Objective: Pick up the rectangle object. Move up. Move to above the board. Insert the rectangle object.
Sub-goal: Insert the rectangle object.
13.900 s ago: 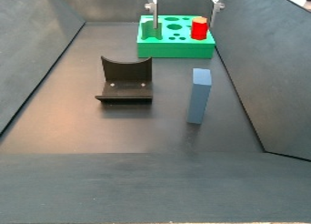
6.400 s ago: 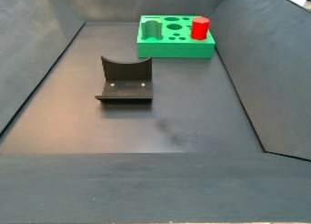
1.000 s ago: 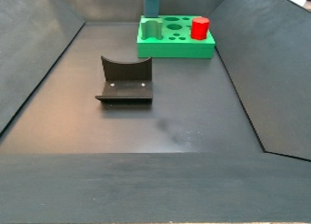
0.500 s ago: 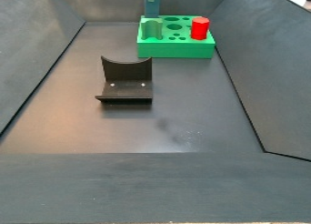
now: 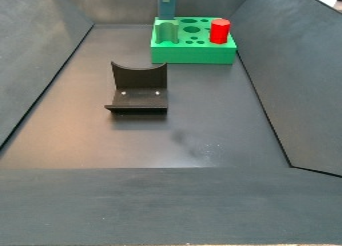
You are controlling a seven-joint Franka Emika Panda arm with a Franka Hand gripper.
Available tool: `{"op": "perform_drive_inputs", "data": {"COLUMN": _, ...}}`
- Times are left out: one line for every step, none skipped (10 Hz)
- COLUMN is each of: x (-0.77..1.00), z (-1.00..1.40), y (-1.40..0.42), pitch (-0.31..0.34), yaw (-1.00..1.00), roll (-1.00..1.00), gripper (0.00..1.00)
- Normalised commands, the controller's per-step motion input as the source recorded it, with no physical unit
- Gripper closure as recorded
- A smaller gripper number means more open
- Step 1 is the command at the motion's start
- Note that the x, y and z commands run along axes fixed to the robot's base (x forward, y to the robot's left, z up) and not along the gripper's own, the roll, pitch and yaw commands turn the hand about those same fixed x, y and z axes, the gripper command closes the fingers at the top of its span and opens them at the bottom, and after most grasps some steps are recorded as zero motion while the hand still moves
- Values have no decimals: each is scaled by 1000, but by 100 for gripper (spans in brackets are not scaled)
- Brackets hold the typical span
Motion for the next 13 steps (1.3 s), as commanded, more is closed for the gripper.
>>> {"op": "perform_drive_inputs", "data": {"x": -123, "z": -120, "y": 40, "pitch": 0, "yaw": -74, "roll": 74, "gripper": 100}}
{"op": "perform_drive_inputs", "data": {"x": -177, "z": -166, "y": 17, "pitch": 0, "yaw": -94, "roll": 110, "gripper": 100}}
{"op": "perform_drive_inputs", "data": {"x": -217, "z": -163, "y": 0, "pitch": 0, "yaw": -223, "roll": 80, "gripper": 100}}
{"op": "perform_drive_inputs", "data": {"x": -197, "z": -180, "y": 0, "pitch": 0, "yaw": -223, "roll": 64, "gripper": 100}}
{"op": "perform_drive_inputs", "data": {"x": -77, "z": -160, "y": 0, "pitch": 0, "yaw": -174, "roll": 46, "gripper": 100}}
{"op": "perform_drive_inputs", "data": {"x": -97, "z": -186, "y": -111, "pitch": 0, "yaw": -109, "roll": 214, "gripper": 100}}
{"op": "perform_drive_inputs", "data": {"x": -60, "z": 0, "y": -260, "pitch": 29, "yaw": -29, "roll": 376, "gripper": 100}}
{"op": "perform_drive_inputs", "data": {"x": 0, "z": -100, "y": -297, "pitch": 24, "yaw": 0, "roll": 421, "gripper": 100}}
{"op": "perform_drive_inputs", "data": {"x": 0, "z": 0, "y": -437, "pitch": 16, "yaw": 0, "roll": 500, "gripper": 100}}
{"op": "perform_drive_inputs", "data": {"x": 0, "z": -77, "y": -457, "pitch": 0, "yaw": 0, "roll": 500, "gripper": 100}}
{"op": "perform_drive_inputs", "data": {"x": 0, "z": -209, "y": -331, "pitch": 0, "yaw": 0, "roll": 371, "gripper": 100}}
{"op": "perform_drive_inputs", "data": {"x": 0, "z": 0, "y": 0, "pitch": 0, "yaw": 0, "roll": 20, "gripper": 100}}
{"op": "perform_drive_inputs", "data": {"x": 89, "z": -423, "y": -186, "pitch": 0, "yaw": 0, "roll": 220, "gripper": 100}}
